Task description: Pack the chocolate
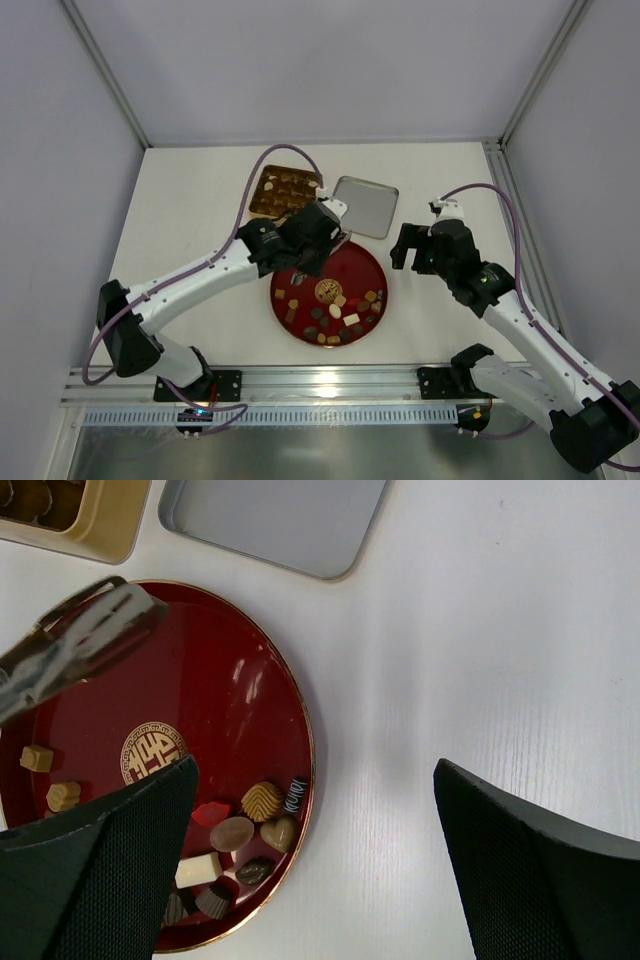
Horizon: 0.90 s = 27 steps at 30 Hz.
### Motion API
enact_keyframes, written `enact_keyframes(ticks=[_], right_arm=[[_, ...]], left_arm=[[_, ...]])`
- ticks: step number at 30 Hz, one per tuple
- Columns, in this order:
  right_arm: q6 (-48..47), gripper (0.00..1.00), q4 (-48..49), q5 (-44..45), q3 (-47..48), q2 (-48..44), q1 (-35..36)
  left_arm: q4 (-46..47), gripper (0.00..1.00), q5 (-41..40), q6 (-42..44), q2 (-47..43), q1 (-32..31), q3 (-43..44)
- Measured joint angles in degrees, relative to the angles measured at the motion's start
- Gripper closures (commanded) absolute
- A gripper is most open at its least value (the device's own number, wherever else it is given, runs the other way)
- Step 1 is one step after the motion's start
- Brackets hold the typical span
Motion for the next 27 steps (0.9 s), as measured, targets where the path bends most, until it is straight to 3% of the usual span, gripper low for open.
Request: enact_keyframes(ticks=[16,27], right_arm=[[0.0,0.00,0.0,-0.4,0.0,0.0,0.0],[0.0,0.00,-0.6,-0.4,0.0,0.0,0.0]], left_arm=[[0.0,0.72,-0.9,4.7,0.4,24.4,1.9],[1.5,0.73,-0.7,7.6,11.6,30.6,10.1]])
